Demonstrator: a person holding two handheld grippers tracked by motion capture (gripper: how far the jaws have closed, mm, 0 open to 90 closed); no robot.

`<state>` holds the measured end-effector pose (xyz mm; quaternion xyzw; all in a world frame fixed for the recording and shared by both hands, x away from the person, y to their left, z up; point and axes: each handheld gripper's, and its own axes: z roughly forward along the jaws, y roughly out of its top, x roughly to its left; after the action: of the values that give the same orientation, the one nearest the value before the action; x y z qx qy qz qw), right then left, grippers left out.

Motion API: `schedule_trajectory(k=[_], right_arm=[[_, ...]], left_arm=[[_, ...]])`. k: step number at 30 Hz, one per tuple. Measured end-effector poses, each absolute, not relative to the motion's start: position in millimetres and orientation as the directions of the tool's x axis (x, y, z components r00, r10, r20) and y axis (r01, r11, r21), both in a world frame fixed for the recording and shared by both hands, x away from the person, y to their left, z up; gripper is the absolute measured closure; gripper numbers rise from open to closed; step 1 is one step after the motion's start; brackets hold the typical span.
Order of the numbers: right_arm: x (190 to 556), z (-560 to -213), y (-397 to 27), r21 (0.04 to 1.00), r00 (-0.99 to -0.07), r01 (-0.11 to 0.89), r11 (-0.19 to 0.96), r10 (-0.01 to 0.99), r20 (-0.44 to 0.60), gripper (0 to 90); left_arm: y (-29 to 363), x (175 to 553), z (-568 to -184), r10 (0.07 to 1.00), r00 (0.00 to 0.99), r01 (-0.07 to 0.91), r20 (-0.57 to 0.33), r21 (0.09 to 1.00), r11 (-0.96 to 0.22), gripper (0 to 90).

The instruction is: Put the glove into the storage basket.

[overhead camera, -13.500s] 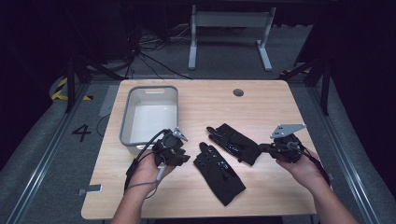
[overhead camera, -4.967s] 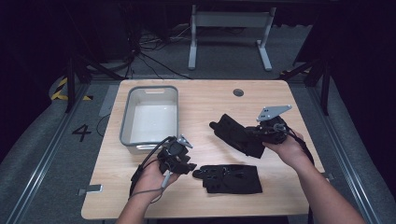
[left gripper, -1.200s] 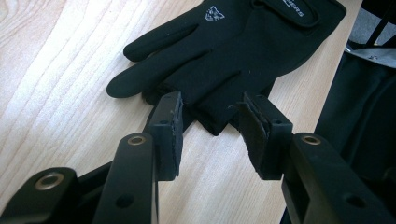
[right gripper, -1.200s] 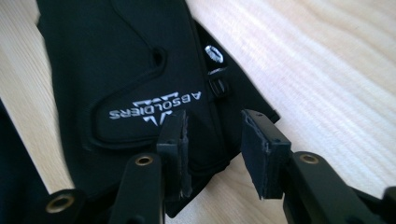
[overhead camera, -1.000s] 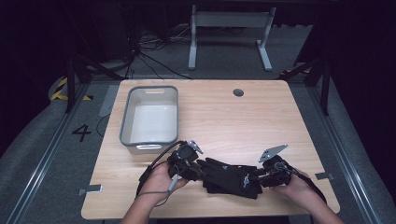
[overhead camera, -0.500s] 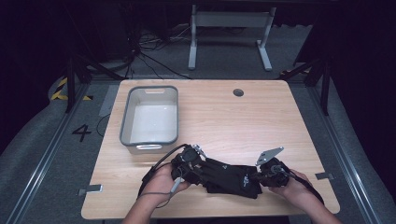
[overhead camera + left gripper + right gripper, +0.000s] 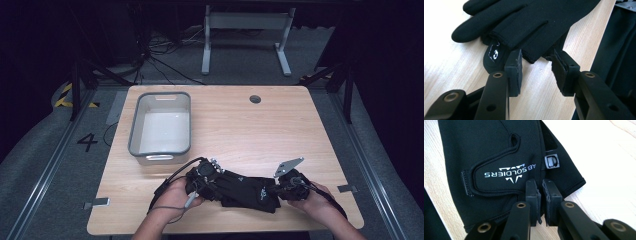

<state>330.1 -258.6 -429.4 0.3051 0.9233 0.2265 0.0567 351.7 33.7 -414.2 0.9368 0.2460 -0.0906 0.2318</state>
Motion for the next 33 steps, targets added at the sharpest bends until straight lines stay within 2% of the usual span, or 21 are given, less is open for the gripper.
schedule_trajectory(k=[3,6,7,10,16,21,33], right_arm=[[330.3,-429.5,-258.5,0.452,-0.809,0.538,0.711,0.587,0.039,83.8],[330.2,-429.3,-258.5,0.452,-0.809,0.538,0.712,0.587,0.039,83.8],[330.2,-429.2,-258.4,0.451,-0.809,0.539,0.712,0.587,0.039,83.9],[329.9,-428.8,-258.1,0.451,-0.809,0.537,0.713,0.587,0.036,84.1],[327.0,-419.9,-258.4,0.478,-0.813,0.512,0.714,0.583,0.001,85.2],[321.4,-402.4,-259.1,0.538,-0.813,0.459,0.707,0.578,-0.066,85.5],[328.9,-390.9,-264.5,0.593,-0.796,0.425,0.683,0.594,-0.113,85.6]], left_arm=[[31.5,351.8,-416.3,0.424,0.862,0.503,-0.277,0.377,-0.778,62.1],[29.0,350.2,-415.0,0.417,0.876,0.481,-0.243,0.378,-0.791,74.6],[28.5,349.2,-414.1,0.417,0.879,0.475,-0.230,0.380,-0.794,82.0],[27.5,346.7,-411.5,0.405,0.890,0.455,-0.209,0.379,-0.805,85.1],[26.6,341.7,-404.5,0.388,0.906,0.422,-0.168,0.391,-0.818,85.8],[27.9,335.4,-392.4,0.379,0.914,0.402,-0.141,0.416,-0.816,85.8],[16.0,315.7,-377.8,0.329,0.939,0.339,-0.099,0.433,-0.835,85.7]])
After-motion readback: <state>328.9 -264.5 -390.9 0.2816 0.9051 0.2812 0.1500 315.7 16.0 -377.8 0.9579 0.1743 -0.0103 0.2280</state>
